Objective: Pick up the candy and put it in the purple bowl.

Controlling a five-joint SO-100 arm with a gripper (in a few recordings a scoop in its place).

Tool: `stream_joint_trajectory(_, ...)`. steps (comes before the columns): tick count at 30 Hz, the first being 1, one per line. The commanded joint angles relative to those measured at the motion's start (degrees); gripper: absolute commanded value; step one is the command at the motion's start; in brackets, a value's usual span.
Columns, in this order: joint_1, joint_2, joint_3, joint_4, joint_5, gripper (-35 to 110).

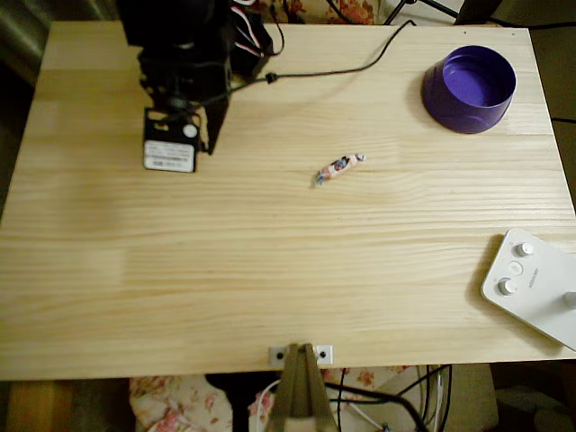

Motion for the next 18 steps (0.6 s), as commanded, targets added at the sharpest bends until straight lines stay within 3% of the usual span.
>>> stream_joint_trajectory(1,0.9,-3.7,-9.9,0.3,-1.5,0)
stream_joint_trajectory(14,-7.0,-27.9,-41.4,8.9,-11.3,0)
stream_joint_trajectory(18,-12.9,-34.2,-49.8,13.8,-22.7,0)
